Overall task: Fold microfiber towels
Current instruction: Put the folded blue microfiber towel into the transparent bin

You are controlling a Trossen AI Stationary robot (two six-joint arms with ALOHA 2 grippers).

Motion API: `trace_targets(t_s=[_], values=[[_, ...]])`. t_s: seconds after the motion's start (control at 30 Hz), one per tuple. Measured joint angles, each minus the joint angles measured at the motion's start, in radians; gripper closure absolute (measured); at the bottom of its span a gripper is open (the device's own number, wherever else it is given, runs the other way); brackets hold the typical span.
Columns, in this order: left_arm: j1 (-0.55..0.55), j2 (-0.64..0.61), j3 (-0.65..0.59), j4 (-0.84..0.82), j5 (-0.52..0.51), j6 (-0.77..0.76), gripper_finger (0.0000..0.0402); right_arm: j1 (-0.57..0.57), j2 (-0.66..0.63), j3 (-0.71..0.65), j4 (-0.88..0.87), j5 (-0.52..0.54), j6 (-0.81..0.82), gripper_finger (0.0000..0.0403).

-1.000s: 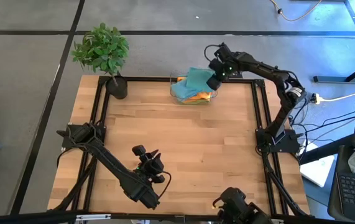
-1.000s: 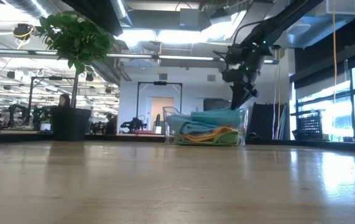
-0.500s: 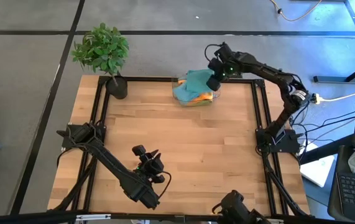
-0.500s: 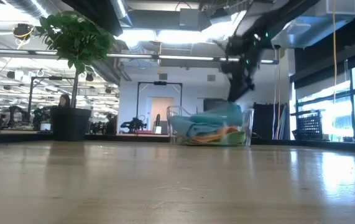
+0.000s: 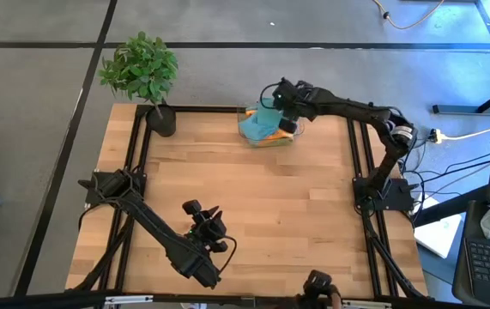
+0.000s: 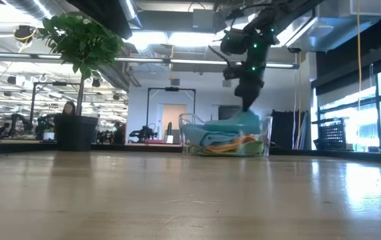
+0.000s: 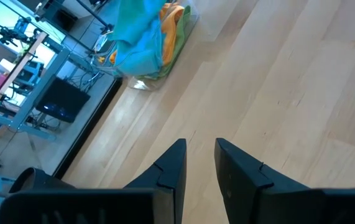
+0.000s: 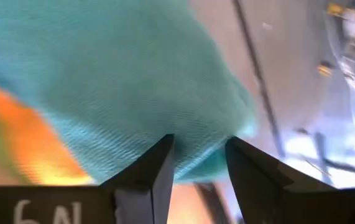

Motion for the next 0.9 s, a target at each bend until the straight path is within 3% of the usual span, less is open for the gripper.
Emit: trace_targets(t_s=[0.07,0.2,0.27,0.63,0.9], values=[[-0.003,0.000,0.000,0.000,0.000,0.000,0.0325,-0.003,-0.005,0.000,0.003,0.028,0.002,0.0257],[-0.005,0.000,0.000,0.000,0.000,0.000,0.0325,0.005,-0.014,0.002,0.037,-0.241,0.035,0.0257],[-0.005,0.000,0.000,0.000,0.000,0.000,0.0325,0.024,0.003,0.002,0.063,-0.298,0.046,0.0257],[-0.012,0.000,-0.005,0.000,0.008,-0.002,0.0325,0.059,0.166,0.000,0.153,-0.227,-0.067,0.0257],[-0.012,0.000,-0.053,0.000,0.010,-0.045,0.0325,0.052,0.191,0.000,0.206,-0.223,-0.070,0.0260]])
